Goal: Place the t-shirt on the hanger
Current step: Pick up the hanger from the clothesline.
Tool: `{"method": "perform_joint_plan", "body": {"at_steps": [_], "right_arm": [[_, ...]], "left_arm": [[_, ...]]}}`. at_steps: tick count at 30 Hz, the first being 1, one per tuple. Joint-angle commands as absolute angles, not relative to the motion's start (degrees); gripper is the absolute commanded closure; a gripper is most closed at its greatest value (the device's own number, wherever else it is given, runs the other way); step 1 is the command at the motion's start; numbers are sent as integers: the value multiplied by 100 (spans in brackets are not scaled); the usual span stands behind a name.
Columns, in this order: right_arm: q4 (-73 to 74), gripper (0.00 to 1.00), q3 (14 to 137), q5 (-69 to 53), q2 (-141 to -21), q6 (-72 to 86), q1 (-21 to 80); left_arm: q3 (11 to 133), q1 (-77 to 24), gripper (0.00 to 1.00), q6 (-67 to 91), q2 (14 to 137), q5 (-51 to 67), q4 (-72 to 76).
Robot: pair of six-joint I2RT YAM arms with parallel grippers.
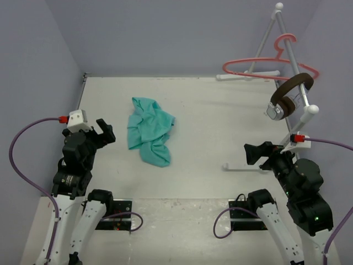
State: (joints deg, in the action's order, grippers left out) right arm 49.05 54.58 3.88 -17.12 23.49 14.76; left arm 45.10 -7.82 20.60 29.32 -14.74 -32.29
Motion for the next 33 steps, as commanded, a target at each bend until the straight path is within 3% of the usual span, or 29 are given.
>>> {"method": "perform_joint_plan", "body": {"at_steps": [1, 9, 15, 19, 21, 26, 33], "right_arm": [[4462, 1, 5381, 476, -1621, 2460, 1459], [3028, 1, 4778, -709, -1642, 3090, 1468], [1295, 1, 5166, -2538, -3757, 3999, 1499], [1313, 1, 6070, -1566, -5075, 3999, 1989], [1646, 1, 7009, -478, -5931, 4013, 2274], [2266, 1, 8384, 1944, -7548, 4615, 2347], [3658, 1, 10481, 3900, -9262, 5245, 2338]], "left_arm": [[4438, -826, 0, 2127, 2918, -1397, -3059], [4421, -835, 0, 2101, 2962, -1292, -3014], [4403, -835, 0, 2092, 3014, -1284, -2996], [4395, -835, 0, 2096, 3015, -1309, -3001], [4379, -835, 0, 2108, 3007, -1326, -2991], [4368, -835, 0, 2101, 3050, -1283, -2979], [4368, -835, 0, 2101, 3098, -1265, -2966]]}}
